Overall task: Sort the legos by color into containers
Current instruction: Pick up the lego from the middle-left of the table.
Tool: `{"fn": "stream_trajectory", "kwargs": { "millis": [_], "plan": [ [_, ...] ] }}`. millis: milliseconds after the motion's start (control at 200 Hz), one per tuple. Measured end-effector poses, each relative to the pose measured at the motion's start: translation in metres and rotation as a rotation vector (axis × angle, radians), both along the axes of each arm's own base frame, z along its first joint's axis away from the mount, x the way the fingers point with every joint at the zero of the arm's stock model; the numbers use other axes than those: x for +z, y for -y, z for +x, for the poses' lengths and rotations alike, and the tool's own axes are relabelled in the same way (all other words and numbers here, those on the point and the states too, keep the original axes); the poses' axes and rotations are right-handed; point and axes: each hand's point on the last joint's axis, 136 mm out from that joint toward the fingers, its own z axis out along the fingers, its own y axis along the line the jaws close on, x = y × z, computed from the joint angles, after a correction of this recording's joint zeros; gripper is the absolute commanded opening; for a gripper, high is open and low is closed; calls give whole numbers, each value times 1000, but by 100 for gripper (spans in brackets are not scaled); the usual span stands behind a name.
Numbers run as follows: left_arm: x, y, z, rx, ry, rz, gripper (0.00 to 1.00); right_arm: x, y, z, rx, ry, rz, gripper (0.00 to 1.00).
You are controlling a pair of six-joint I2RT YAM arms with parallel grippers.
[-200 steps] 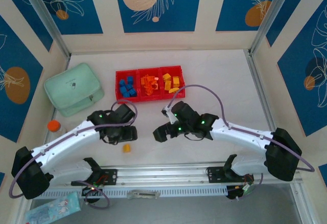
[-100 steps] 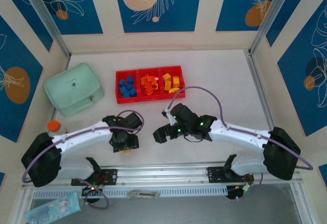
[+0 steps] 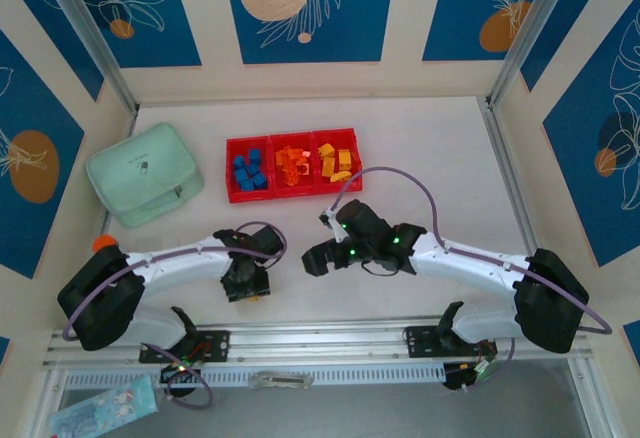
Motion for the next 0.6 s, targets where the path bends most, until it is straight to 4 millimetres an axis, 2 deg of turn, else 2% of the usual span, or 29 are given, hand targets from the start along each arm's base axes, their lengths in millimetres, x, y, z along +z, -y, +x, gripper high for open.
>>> {"fn": "stream_trajectory", "kwargs": {
  "millis": [260, 395, 490, 600],
  "plan": [
    [1, -1, 1, 3, 5, 7, 36, 2, 4, 6, -18, -2, 10, 99],
    [5, 2, 4, 3, 17, -2, 35, 15, 11, 11, -39, 15, 48, 99],
    [16, 10, 12, 3, 46, -26, 35, 25, 18, 17, -61, 30, 78, 99],
    [41, 28, 30, 1, 111, -83, 35, 37, 34, 25, -102, 55, 108, 99]
  ]
}}
